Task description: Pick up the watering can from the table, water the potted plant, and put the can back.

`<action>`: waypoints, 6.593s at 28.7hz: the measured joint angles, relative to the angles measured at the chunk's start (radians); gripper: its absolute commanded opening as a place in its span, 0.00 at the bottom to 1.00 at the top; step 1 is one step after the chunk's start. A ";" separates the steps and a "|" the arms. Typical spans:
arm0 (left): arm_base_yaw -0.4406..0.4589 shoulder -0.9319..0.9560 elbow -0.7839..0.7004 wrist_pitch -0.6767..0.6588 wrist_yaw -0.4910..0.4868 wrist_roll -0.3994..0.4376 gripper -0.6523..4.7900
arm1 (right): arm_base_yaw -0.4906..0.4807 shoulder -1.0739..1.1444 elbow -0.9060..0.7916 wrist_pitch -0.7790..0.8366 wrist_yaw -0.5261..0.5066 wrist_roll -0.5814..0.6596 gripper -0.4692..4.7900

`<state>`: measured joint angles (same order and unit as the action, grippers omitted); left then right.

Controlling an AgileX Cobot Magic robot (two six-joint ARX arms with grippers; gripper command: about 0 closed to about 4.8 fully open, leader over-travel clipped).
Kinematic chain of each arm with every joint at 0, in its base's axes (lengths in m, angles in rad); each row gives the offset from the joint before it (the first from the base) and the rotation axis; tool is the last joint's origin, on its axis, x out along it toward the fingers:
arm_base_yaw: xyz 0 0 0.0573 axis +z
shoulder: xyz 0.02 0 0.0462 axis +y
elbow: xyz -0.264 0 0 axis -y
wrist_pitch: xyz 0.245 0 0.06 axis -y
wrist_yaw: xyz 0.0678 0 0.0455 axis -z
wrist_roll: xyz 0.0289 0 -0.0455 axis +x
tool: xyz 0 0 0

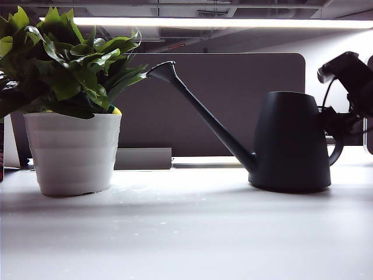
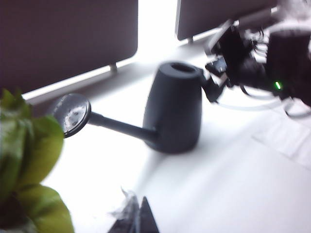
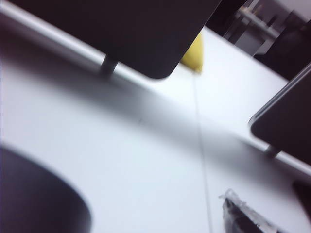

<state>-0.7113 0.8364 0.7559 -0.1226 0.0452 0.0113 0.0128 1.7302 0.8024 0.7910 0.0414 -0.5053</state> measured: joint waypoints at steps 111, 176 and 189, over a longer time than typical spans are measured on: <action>-0.003 -0.177 0.057 -0.292 -0.304 0.019 0.11 | 0.237 -0.304 0.305 -0.420 0.073 -0.597 0.08; 0.529 0.059 0.215 -0.680 0.038 0.067 0.11 | 0.329 0.256 1.051 -0.320 -0.177 -1.356 0.08; 0.529 0.060 0.215 -0.689 0.037 0.083 0.11 | 0.330 0.326 1.197 -0.344 -0.181 -1.388 0.08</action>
<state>-0.1818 0.8959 0.9707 -0.8112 0.0826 0.0940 0.3428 2.0560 1.9991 0.4465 -0.1394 -1.8935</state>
